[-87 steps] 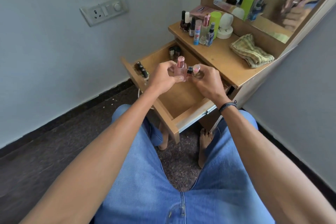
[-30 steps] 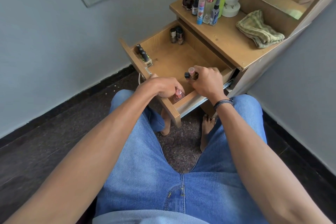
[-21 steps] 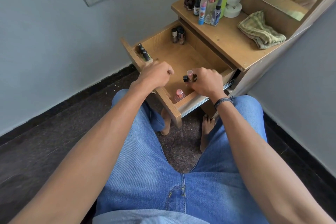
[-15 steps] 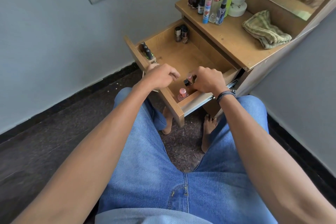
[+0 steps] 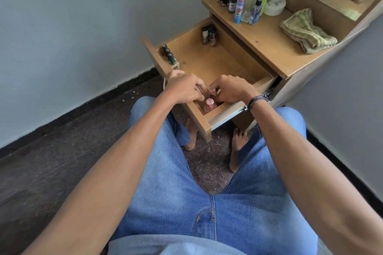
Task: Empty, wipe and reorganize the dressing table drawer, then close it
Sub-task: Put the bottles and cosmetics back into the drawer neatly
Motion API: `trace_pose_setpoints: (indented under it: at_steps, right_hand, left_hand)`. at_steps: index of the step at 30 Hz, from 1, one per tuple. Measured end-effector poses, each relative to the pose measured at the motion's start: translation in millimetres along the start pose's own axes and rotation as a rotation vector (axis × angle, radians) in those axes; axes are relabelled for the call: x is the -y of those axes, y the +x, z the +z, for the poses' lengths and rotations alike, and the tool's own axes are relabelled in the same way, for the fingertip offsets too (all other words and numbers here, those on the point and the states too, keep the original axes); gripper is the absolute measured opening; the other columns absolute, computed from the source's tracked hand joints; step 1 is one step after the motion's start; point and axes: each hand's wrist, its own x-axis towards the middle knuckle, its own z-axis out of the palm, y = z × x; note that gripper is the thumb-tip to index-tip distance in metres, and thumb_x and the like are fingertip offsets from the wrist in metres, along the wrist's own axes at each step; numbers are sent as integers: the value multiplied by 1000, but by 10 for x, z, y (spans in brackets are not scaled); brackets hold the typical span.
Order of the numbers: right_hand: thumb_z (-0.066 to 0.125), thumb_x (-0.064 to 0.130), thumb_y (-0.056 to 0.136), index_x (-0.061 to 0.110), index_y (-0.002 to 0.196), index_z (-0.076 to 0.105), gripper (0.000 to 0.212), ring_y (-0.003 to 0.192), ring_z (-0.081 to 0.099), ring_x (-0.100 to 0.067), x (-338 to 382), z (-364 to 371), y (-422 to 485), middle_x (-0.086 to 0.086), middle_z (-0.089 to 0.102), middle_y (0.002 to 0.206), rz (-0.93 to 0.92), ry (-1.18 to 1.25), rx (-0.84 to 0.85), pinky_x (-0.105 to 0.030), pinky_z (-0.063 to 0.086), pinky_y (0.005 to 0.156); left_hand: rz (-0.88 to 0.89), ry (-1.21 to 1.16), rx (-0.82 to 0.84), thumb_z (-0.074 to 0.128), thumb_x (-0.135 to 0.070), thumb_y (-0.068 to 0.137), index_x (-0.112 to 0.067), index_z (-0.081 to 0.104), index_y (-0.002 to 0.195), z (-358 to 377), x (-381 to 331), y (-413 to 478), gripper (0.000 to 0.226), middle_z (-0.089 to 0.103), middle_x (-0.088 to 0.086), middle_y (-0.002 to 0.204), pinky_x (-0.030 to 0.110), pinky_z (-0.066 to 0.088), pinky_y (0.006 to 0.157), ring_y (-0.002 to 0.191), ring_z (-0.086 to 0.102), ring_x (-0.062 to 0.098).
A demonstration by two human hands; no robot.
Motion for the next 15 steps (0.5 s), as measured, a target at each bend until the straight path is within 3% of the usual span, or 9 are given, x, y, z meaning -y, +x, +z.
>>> trace_pose_setpoints:
  at_steps: [2, 7, 12, 15]
  right_hand:
    - [67, 26, 82, 38, 74, 62, 15, 78, 63, -25, -11, 2, -18, 8, 67, 83, -16, 14, -8, -36, 49, 66]
    - [69, 30, 84, 24, 72, 59, 17, 74, 61, -29, -17, 8, -27, 2, 63, 76, -1, 13, 1, -37, 48, 62]
    - [70, 28, 81, 28, 71, 60, 15, 75, 62, -27, 3, 1, -23, 6, 64, 79, 8, -22, 21, -35, 47, 62]
    - [67, 26, 82, 28, 75, 62, 9, 77, 62, -28, 18, -4, -19, 4, 65, 81, -4, -49, 43, -37, 49, 63]
  left_hand:
    - [-3, 7, -5, 76, -52, 78, -41, 72, 98, 13, 0, 6, 23, 74, -17, 98, 32, 17, 103, 126, 47, 9]
    - [24, -36, 1, 78, -46, 77, -42, 72, 95, -11, 4, -12, 19, 73, -20, 92, 31, 16, 103, 125, 48, 6]
    - [89, 15, -2, 77, -49, 77, -50, 71, 101, -39, -13, -69, 25, 72, -24, 91, 29, 13, 103, 114, 52, -1]
    - [77, 84, 17, 76, -51, 76, -52, 71, 98, -42, -36, -68, 22, 63, -28, 79, 32, 16, 104, 110, 53, 3]
